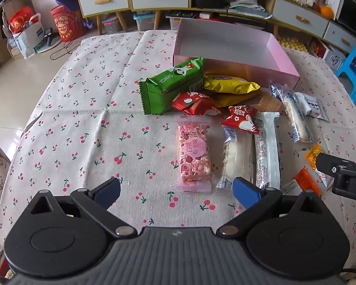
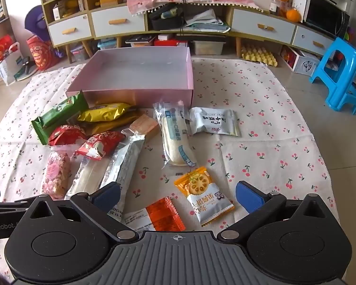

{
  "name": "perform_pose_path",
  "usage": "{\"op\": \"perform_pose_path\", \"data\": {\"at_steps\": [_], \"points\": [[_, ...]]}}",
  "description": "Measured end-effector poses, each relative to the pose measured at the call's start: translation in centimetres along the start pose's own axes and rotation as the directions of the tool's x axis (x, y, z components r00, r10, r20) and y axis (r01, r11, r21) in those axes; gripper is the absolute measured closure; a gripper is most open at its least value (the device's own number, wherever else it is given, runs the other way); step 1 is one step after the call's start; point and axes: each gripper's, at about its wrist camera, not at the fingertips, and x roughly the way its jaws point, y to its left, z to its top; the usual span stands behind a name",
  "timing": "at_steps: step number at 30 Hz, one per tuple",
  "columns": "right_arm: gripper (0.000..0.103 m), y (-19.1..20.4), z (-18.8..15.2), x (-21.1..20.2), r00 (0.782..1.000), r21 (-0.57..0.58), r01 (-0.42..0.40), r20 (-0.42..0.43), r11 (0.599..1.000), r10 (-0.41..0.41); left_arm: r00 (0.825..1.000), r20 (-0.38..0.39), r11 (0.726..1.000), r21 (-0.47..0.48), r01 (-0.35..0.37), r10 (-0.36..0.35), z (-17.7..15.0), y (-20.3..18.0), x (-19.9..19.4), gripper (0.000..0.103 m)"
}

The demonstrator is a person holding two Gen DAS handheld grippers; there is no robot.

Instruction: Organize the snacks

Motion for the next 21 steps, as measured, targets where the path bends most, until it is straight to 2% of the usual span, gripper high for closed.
{"op": "perform_pose_path", "data": {"at_steps": [21], "points": [[0.0,-0.08,0.0,0.03,1.0,0.005,-0.005,0.002,1.0,0.005,1.0,-0.009,1.0,-0.003,0.015,-0.015,-0.02,0.16,0.31,0.002]]}}
